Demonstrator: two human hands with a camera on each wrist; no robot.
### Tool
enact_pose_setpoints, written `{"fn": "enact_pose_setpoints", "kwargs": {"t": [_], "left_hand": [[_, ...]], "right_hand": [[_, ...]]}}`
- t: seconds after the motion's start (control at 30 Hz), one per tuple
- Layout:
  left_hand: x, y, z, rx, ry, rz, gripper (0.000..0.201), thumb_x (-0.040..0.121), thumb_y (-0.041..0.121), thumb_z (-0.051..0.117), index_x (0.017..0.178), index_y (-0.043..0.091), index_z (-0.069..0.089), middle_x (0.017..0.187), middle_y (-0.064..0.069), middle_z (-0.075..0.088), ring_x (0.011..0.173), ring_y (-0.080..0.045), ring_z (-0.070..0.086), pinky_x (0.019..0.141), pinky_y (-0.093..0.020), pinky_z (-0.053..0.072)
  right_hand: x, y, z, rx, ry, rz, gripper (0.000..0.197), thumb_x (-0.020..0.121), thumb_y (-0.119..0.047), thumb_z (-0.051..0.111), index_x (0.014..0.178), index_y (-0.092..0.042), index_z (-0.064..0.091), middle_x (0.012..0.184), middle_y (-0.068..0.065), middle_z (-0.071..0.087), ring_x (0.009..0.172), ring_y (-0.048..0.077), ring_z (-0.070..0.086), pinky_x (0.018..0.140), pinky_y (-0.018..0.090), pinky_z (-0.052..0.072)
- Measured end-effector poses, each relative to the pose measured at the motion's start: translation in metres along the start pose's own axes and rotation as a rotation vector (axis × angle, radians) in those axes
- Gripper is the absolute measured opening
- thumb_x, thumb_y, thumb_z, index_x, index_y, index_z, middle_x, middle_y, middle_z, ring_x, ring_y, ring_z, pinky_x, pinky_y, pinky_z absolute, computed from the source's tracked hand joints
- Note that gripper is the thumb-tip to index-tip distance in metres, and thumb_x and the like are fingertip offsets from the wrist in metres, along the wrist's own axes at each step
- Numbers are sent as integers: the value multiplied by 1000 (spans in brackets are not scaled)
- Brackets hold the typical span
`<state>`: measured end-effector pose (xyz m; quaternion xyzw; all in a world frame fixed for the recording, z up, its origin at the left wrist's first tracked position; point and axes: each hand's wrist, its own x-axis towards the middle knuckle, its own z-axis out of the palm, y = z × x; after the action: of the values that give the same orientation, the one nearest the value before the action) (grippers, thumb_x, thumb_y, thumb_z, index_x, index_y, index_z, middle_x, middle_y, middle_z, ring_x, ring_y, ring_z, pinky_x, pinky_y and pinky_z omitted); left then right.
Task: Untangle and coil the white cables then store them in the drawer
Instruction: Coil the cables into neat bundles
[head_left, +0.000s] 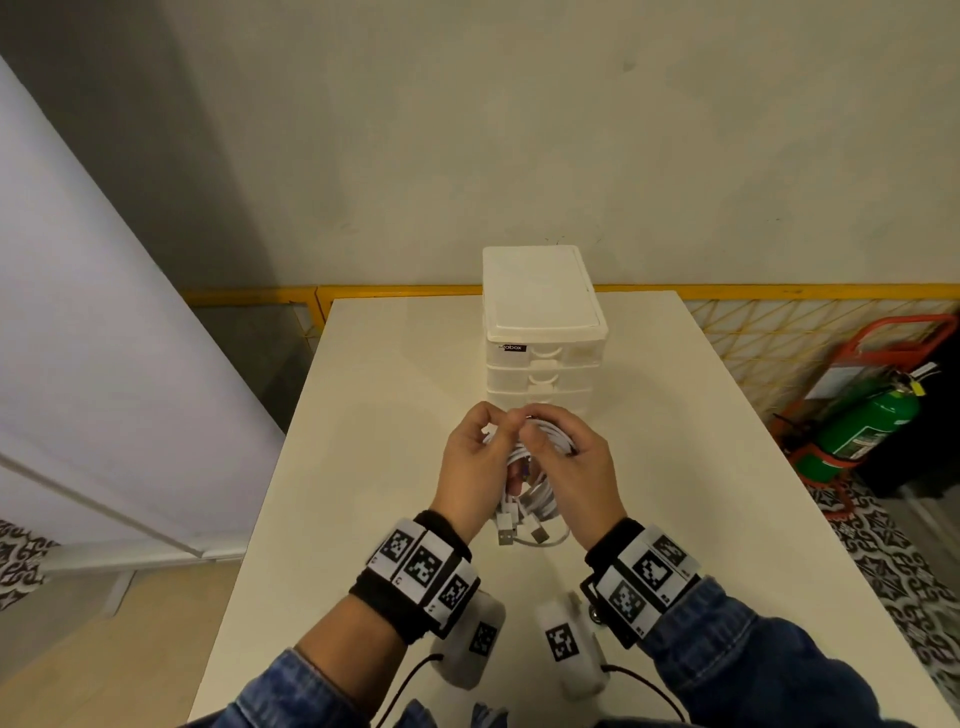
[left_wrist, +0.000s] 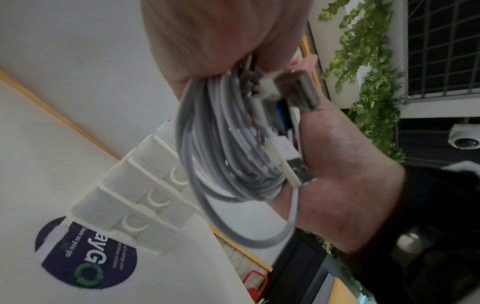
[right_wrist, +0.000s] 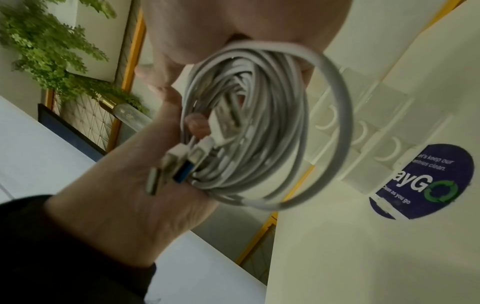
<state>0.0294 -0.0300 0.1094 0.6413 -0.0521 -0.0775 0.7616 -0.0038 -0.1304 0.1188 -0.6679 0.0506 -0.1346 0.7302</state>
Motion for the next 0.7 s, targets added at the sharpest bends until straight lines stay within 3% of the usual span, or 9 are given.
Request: {"fn": "enact_pose_setpoints", "kwargs": {"t": [0.1, 0.2, 0.27, 0.33, 0.4, 0.47, 0.57, 0.63, 0.7], "left_hand": [[1, -6, 0, 17, -24, -21, 27, 94, 33, 49, 76, 14, 50, 51, -13, 52, 32, -16, 42, 35, -22, 31], [3, -6, 2, 4, -80, -37, 43, 85, 53, 48, 84, 11, 55, 56, -18, 53, 35, -18, 46, 38, -25, 35], [4, -4, 4, 9, -116, -24, 56, 84, 56, 42, 93, 4, 60, 61, -16, 59, 46, -22, 55, 45, -29, 45], [4, -3, 7, 47, -165, 12, 45, 88, 47, 45, 102, 9, 64, 83, -10, 69, 72, -18, 67, 66, -29, 54], [4, -6, 10, 127, -227, 37, 23, 88, 26, 59, 109, 19, 60, 101, 3, 69, 90, -4, 66, 79, -21, 50], [3, -12, 15, 226, -272, 48, 37, 83, 13, 68, 116, 22, 54, 108, 5, 66, 96, -1, 64, 81, -17, 50], [5, -17, 26, 296, -274, 76, 40, 83, 15, 69, 118, 27, 53, 112, 2, 66, 102, -9, 63, 88, -26, 51], [10, -16, 35, 319, -262, 89, 40, 83, 16, 69, 114, 34, 53, 110, 7, 66, 101, -7, 63, 89, -26, 51], [17, -16, 45, 356, -257, 108, 41, 82, 17, 70, 116, 33, 54, 108, 10, 66, 100, -5, 63, 88, -25, 51]], "right_hand": [[-1, 2, 3, 25, 75, 26, 9, 77, -11, 71, 79, -20, 69, 77, 3, 69, 65, 11, 63, 60, 22, 54], [1, 1, 1, 27, 110, 34, 7, 75, -13, 74, 79, -8, 70, 69, 11, 67, 51, 16, 59, 51, 25, 51], [6, 2, -5, 20, 132, 25, 7, 75, -13, 74, 79, -7, 71, 68, 9, 68, 53, 15, 60, 53, 25, 51], [13, 2, -14, 18, 185, 16, 2, 75, -13, 74, 76, -13, 72, 72, 3, 71, 64, 12, 65, 61, 23, 53], [22, 1, -26, 30, 211, 34, 3, 75, -16, 74, 75, -14, 72, 72, 0, 71, 68, 12, 65, 64, 23, 53], [28, 0, -37, 39, 213, 59, 12, 75, -18, 74, 80, -8, 72, 72, 3, 70, 64, 10, 63, 59, 21, 51], [34, -2, -50, 29, 217, 59, 16, 77, -18, 73, 82, -3, 71, 68, -1, 68, 57, 4, 61, 54, 16, 47], [40, -2, -59, 12, 214, 64, 17, 79, -21, 71, 82, -5, 71, 58, -10, 64, 51, 2, 56, 51, 15, 44], [47, -4, -69, -8, 198, 73, 21, 81, -28, 68, 80, -7, 71, 52, -11, 61, 47, 3, 52, 49, 14, 42]]}}
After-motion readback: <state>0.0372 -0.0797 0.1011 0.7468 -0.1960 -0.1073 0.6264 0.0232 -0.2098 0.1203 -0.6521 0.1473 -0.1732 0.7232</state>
